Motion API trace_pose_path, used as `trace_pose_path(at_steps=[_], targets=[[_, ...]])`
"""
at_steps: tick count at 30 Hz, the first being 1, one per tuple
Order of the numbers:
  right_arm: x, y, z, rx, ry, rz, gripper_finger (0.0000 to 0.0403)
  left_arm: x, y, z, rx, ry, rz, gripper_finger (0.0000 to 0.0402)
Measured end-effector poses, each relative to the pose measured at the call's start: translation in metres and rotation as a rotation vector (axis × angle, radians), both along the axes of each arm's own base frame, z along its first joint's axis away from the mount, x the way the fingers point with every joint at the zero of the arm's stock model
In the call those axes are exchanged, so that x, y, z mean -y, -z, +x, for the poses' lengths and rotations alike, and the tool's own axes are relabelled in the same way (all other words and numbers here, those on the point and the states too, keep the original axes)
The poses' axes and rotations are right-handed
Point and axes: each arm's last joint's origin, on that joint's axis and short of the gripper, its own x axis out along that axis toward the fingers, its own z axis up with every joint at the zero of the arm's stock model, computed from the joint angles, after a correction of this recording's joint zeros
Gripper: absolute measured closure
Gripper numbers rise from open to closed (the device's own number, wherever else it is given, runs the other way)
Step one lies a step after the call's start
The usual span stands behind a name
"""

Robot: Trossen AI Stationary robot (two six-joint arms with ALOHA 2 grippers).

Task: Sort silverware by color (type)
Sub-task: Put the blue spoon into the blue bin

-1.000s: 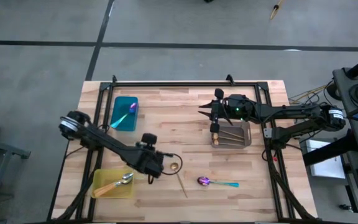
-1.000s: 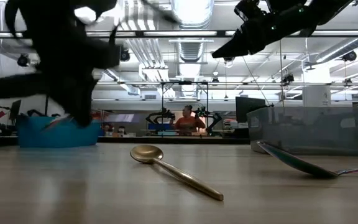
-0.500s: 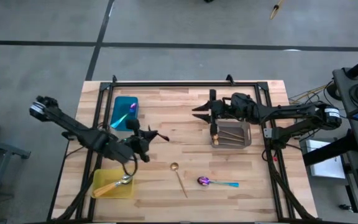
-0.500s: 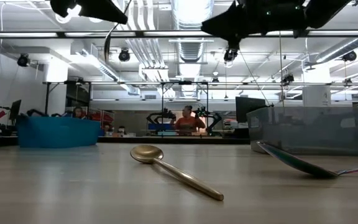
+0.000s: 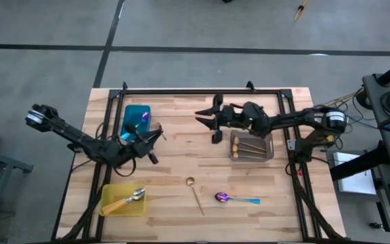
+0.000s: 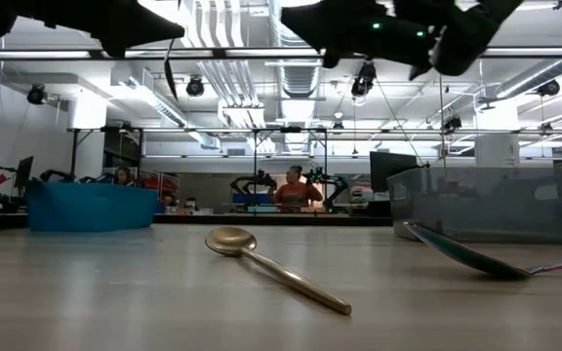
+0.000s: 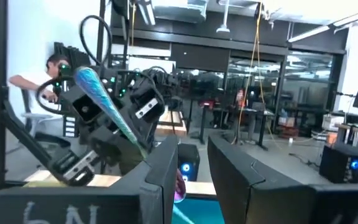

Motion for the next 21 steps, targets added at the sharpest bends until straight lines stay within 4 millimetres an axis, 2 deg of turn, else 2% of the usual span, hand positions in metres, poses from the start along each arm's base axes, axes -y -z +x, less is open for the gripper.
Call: trace_pose_path(at_steps=[5, 11, 16, 21], targets=[[0.008, 0.002, 0.034, -0.111, -0.001, 0.039, 0.0321, 0.000, -0.002, -0.002, 0.013, 0.033, 0.002, 0.0401], [0.023, -0.005, 0.067, -0.301, 0.001, 0.200, 0.0321, 0.001, -0.008, -0.006, 0.052, 0.120, 0.000, 0.0402], [0.034, -0.014, 0.080, -0.454, -0.105, 0.266, 0.0321, 0.004, -0.016, -0.012, 0.107, 0.285, 0.017, 0.0401], [0.030, -0.015, 0.087, -0.509, -0.232, 0.198, 0.0321, 0.003, -0.024, -0.018, 0.162, 0.361, 0.018, 0.0401]])
